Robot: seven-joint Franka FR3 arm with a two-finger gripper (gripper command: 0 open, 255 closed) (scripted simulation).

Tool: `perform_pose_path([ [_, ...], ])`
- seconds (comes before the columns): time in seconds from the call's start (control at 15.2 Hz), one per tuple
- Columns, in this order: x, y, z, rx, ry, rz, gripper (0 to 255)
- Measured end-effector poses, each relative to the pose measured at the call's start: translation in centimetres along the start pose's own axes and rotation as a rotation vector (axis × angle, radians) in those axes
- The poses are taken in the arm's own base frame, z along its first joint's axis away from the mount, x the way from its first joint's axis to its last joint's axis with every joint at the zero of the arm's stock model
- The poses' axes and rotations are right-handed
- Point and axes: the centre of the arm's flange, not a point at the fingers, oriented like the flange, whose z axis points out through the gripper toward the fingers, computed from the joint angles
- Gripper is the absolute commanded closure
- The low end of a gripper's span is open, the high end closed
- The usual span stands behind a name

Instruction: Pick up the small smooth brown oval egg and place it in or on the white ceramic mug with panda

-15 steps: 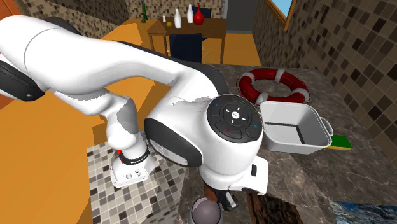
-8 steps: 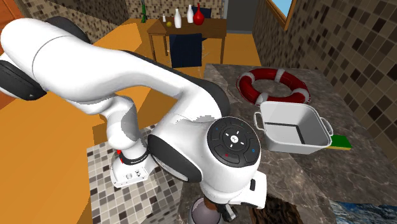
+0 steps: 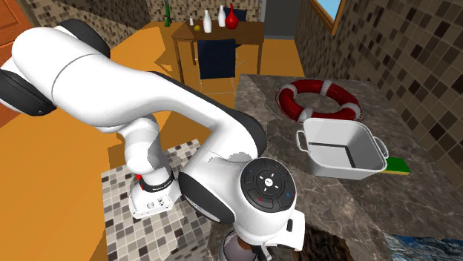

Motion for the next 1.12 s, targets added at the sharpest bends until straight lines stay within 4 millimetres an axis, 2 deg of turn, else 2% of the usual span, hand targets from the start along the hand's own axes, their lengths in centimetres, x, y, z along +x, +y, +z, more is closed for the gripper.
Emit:
perform_pose_path([
  [0.4, -0.1, 0.1, 0.4, 0.0, 0.0, 0.0, 255],
  [0.46, -0.1, 0.1, 0.4, 0.0, 0.0, 0.0, 0],
  [0.86, -0.1, 0.1, 0.4, 0.0, 0.0, 0.0, 0],
  [0.99, -0.1, 0.2, -1.2, -0.001, 0.001, 0.0, 0],
  [1.12, 0.1, -0.1, -3.7, -0.002, 0.002, 0.0, 0],
])
